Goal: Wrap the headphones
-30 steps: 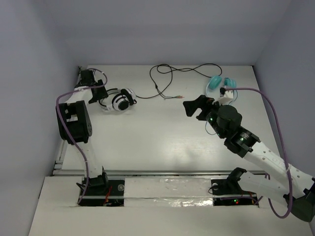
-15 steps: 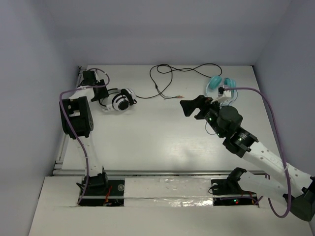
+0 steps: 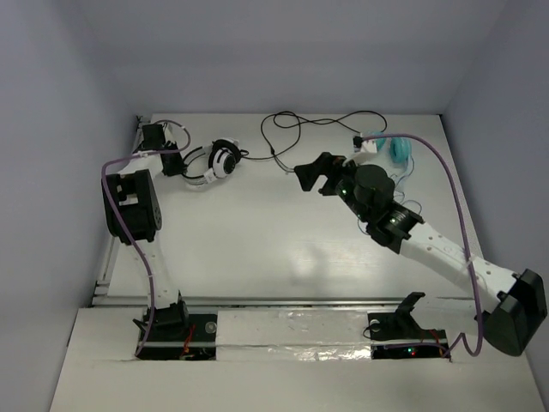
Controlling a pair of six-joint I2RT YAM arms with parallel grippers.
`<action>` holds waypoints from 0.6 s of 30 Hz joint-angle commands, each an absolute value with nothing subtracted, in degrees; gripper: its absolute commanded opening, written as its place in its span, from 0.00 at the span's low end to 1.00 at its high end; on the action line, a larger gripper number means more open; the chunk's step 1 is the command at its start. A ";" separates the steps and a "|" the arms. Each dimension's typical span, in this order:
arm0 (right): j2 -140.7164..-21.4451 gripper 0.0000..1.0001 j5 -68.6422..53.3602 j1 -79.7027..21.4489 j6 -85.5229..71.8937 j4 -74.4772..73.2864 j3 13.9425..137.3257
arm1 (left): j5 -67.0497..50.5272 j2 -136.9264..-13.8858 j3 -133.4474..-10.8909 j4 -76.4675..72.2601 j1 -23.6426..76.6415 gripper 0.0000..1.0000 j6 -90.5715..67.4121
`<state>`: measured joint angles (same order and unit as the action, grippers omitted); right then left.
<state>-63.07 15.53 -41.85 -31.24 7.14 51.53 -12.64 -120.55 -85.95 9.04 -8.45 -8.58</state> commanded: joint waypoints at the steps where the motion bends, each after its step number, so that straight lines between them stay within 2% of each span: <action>1: -67.57 1.00 11.61 -41.92 -30.06 11.95 56.42 | -16.96 -109.01 -84.91 7.65 -8.35 0.00 -13.35; 4: -69.43 1.00 11.86 -41.92 -28.49 11.96 58.53 | -20.64 -99.78 -82.18 7.03 -7.83 0.00 -17.74; 7: -71.80 0.99 8.91 -41.92 -20.09 9.67 61.87 | -24.33 -92.21 -79.98 8.00 -7.12 0.00 -20.74; 8: -73.20 0.78 6.35 -40.97 -16.91 9.49 63.09 | -25.39 -89.24 -79.37 8.78 -6.60 0.00 -21.35; 9: -74.00 0.37 4.50 -40.17 -14.79 7.40 64.24 | -26.71 -87.99 -77.97 9.31 -6.59 0.00 -22.84; 10: -74.70 0.00 4.83 -39.03 -14.07 6.25 65.38 | -28.20 -86.85 -77.18 9.84 -6.59 0.00 -23.63; 12: -75.58 0.00 -3.72 -32.22 -11.96 4.67 67.40 | -31.72 -83.16 -73.59 10.20 -6.59 0.00 -24.95; 13: -75.41 0.00 -15.96 -29.82 -11.00 5.88 67.15 | -33.12 -81.84 -72.52 10.46 -6.07 0.00 -25.83; 15: -74.19 0.00 -26.23 -26.03 -10.55 13.48 64.61 | -34.01 -78.58 -70.67 12.38 -6.06 0.00 -25.40; 16: -74.09 0.06 -29.85 -25.06 -10.20 13.97 63.64 | -34.19 -77.18 -70.06 12.74 -5.54 0.00 -25.23; 17: -74.79 0.42 -29.53 -25.05 -8.28 12.67 64.50 | -34.62 -74.56 -69.35 12.92 -5.54 0.00 -25.05; 18: -75.75 0.62 -29.71 -25.05 -6.96 9.09 65.73 | -34.89 -73.49 -68.82 13.53 -5.02 0.00 -24.87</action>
